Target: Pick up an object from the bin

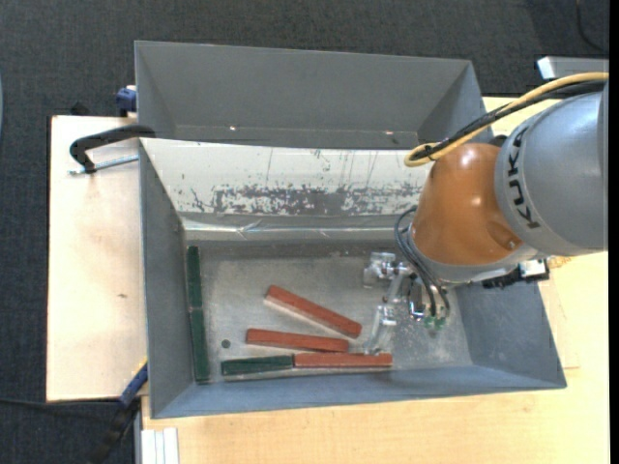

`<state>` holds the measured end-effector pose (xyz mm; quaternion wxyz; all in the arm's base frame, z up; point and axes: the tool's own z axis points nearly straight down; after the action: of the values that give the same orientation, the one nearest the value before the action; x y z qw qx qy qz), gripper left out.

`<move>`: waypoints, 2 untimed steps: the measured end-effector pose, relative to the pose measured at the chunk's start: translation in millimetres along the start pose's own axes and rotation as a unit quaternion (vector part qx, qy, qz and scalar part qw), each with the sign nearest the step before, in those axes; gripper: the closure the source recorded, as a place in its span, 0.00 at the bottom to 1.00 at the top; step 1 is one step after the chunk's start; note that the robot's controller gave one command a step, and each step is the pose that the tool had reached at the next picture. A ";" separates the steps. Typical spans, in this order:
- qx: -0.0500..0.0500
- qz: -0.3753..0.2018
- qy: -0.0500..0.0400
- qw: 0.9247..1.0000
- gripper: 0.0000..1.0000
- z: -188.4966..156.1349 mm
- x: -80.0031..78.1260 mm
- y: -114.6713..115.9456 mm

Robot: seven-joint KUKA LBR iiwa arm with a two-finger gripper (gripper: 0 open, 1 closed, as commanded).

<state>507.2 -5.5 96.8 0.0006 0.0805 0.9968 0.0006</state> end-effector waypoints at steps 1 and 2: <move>0.000 0.041 0.000 0.999 0.00 -4.6 11.5 22.6; -0.001 0.007 -0.001 1.000 1.00 23.6 5.8 69.4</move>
Offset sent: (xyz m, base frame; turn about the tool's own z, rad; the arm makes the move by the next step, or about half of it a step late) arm 0.0034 0.0674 -0.0268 0.0165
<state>512.6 63.9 73.3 0.0020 0.0875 0.9962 0.0017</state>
